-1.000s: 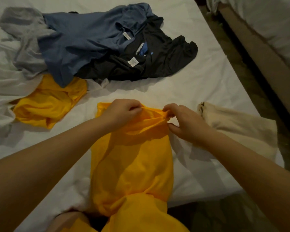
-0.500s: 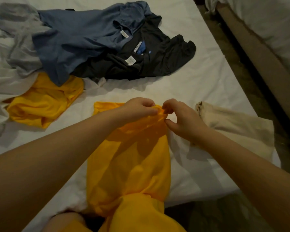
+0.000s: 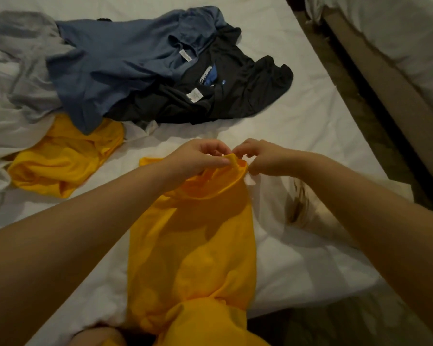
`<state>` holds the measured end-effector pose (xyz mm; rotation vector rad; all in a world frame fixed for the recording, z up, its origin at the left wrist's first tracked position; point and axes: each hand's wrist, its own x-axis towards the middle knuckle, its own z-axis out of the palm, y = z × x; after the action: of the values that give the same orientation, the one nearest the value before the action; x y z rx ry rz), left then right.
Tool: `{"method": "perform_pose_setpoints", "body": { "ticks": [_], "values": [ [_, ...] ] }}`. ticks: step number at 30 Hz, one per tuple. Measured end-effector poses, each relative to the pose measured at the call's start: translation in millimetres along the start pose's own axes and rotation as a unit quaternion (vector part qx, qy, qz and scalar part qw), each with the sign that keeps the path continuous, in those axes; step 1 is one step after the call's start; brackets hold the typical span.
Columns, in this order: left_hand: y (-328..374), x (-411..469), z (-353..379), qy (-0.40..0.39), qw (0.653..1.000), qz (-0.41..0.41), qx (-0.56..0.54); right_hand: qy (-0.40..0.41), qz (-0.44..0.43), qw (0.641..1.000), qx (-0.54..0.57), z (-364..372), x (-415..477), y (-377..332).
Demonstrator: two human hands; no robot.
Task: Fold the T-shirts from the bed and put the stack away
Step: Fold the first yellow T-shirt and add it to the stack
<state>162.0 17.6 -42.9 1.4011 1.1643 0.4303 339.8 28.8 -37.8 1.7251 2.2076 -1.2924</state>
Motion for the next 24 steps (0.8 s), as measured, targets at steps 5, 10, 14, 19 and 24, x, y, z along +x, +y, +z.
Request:
{"method": "perform_pose_setpoints", "body": {
  "ticks": [5, 10, 14, 19, 24],
  "values": [
    [-7.5, -0.8, -8.9, -0.029, 0.991, -0.011, 0.133, -0.041, -0.028, 0.991, -0.124, -19.2, 6.6, 6.2],
    [-24.1, -5.5, -23.7, -0.041, 0.946, 0.012, 0.322, -0.072, -0.016, 0.977, -0.202, -29.2, 13.8, 10.1],
    [-24.6, -7.0, -29.4, -0.058, 0.945, 0.011, 0.321, -0.071, -0.037, 0.985, -0.155, -33.1, 10.2, 4.0],
    [-26.6, -8.5, -54.1, -0.065, 0.905, -0.008, 0.420, -0.090, 0.017, 0.993, -0.072, -38.3, 12.0, 9.9],
    [-42.3, -18.7, -78.4, -0.037, 0.942, -0.046, 0.329, -0.083, 0.008, 0.996, -0.034, -27.6, 20.3, 16.6]
  ]
}}
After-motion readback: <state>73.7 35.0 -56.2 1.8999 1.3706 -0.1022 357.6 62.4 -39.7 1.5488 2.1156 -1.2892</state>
